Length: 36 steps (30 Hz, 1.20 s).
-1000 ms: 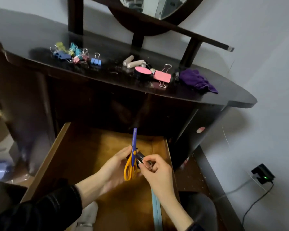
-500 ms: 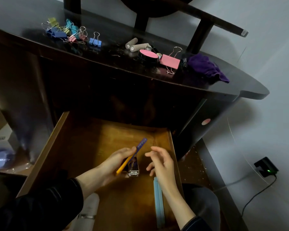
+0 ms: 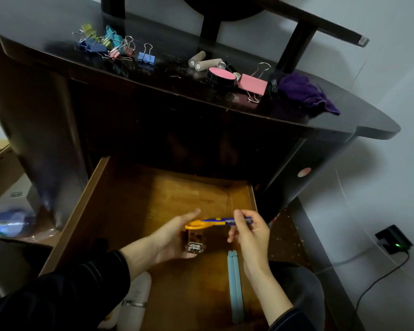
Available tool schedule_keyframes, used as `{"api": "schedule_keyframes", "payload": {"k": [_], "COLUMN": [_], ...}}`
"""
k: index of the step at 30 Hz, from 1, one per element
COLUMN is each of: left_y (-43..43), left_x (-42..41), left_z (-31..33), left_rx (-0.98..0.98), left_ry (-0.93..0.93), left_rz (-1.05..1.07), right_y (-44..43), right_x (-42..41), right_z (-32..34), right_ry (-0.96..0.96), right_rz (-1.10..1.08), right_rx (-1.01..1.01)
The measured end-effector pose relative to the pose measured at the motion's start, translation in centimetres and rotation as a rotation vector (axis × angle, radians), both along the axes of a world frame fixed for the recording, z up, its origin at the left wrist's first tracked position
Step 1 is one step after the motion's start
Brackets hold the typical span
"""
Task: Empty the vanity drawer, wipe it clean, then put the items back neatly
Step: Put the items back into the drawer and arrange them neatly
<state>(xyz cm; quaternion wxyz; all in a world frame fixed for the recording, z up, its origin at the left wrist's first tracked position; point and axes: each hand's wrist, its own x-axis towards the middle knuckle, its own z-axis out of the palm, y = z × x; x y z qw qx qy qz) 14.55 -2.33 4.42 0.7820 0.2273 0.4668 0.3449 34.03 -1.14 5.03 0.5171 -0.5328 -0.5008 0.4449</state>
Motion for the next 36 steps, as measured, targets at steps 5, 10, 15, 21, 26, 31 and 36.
{"api": "schedule_keyframes", "payload": {"k": [5,10,15,21,26,31,36], "left_y": [0.4,0.8,0.9,0.3,0.8,1.1,1.5], "left_x": [-0.1,-0.2,0.1,0.9,0.4,0.1,0.1], "left_z": [-0.6,0.0,-0.8,-1.4,-1.4,-2.6,-2.7], "left_rx": [-0.162,-0.079,0.073,0.247,0.337,0.28,0.27], "left_ry": [-0.087,-0.05,0.116,0.363,0.533,0.509,0.497], "left_rz": [0.125,0.193,0.188,0.051,0.106,0.087,0.104], "right_y": [-0.5,-0.8,-1.2,-1.5,0.5,1.6,2.1], "right_x": [-0.8,-0.7,-1.4,-2.0,-0.8,-1.5,-1.8], "right_z": [-0.2,-0.2,-1.0,-2.1,-1.3,-1.7,-2.5], "right_ry": [-0.141,-0.167,-0.347,-0.669,-0.84,-1.155,-1.349], "right_rz": [0.076,0.258,0.393,0.413,0.26,0.331,0.308], "right_rx": [0.063,-0.057,-0.122,-0.008,-0.066,-0.212,-0.18]}}
